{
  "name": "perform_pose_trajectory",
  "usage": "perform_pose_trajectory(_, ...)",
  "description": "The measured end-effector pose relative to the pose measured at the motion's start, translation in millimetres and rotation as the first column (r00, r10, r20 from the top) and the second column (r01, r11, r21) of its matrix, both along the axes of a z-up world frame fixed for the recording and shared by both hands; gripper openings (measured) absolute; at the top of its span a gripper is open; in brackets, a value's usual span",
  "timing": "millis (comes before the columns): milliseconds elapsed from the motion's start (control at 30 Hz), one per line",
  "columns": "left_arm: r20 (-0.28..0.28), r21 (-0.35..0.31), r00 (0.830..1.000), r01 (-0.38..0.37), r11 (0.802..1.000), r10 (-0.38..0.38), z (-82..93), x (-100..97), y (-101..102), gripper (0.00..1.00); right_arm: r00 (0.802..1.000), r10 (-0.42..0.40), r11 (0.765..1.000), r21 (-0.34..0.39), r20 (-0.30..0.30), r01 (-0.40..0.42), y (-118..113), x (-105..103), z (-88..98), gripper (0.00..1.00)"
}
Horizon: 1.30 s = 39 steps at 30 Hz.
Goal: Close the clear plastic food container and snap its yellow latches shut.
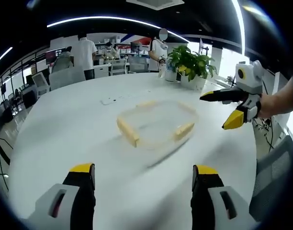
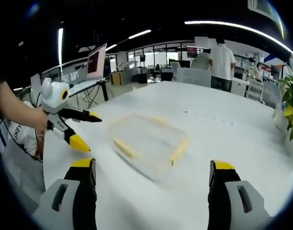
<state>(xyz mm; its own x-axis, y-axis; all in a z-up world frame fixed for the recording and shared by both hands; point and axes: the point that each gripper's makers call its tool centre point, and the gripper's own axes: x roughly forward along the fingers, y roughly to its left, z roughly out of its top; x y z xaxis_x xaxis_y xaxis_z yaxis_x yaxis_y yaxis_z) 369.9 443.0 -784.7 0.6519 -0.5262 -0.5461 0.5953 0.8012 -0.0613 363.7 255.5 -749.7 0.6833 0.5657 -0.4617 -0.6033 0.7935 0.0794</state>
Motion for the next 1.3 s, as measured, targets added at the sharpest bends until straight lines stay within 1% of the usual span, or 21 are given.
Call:
perform_pose_trajectory(200,0.012,-0.016,1.000,-0.028,0.999,0.028,9.7,-10.4,14,0.80,0.998,-0.060,0.997,0.046,0.012,0.059,-11,-6,12.8,0.95)
perform_pose_trajectory(300,0.011,-0.025,0.999,-0.041,0.999,0.041,12.1,-14.7,20,0.79,0.997,-0.072,0.996,0.056,0.015,0.071,-14,-11,17.2,0.95)
perform_pose_trajectory(333,0.008,-0.039,0.999,-0.050,0.998,0.050,13.5,-17.0,23,0.79,0.997,-0.075,0.996,0.057,0.017,0.074,-15,-12,18.4,0.95)
perform_pose_trajectory(400,0.009,-0.048,0.998,-0.057,0.997,0.057,15.5,-21.8,26,0.80,0.996,-0.084,0.995,0.064,0.022,0.082,-17,-17,21.6,0.95)
perform_pose_trajectory(500,0.015,-0.061,0.997,-0.069,0.996,0.070,18.7,-27.9,30,0.80,0.996,-0.091,0.994,0.067,0.022,0.089,-20,-24,21.8,0.94)
perform_pose_trajectory(567,0.016,-0.069,0.997,-0.079,0.994,0.081,21.2,-31.9,32,0.80,0.994,-0.107,0.991,0.087,0.014,0.105,-22,-29,22.7,0.94)
perform_pose_trajectory(667,0.024,-0.074,0.995,-0.094,0.993,0.096,24.9,-37.6,36,0.79,0.992,-0.121,0.989,0.088,0.017,0.120,-27,-35,23.0,0.94)
perform_pose_trajectory(800,0.023,-0.098,0.992,-0.121,0.988,0.124,29.1,-46.4,42,0.79,0.986,-0.164,0.980,0.114,0.007,0.162,-37,-44,25.5,0.94)
perform_pose_trajectory(1000,0.000,-0.126,0.987,-0.157,0.980,0.158,28.5,-60.3,49,0.79,0.983,-0.186,0.976,0.112,0.002,0.184,-46,-62,26.6,0.93)
perform_pose_trajectory(1200,0.007,-0.127,0.984,-0.178,0.976,0.180,32.2,-70.2,58,0.78,0.974,-0.224,0.967,0.122,-0.013,0.224,-60,-76,27.2,0.91)
perform_pose_trajectory(1300,0.007,-0.125,0.981,-0.193,0.973,0.195,32.5,-74.2,65,0.78,0.964,-0.263,0.955,0.134,-0.028,0.264,-70,-81,27.9,0.90)
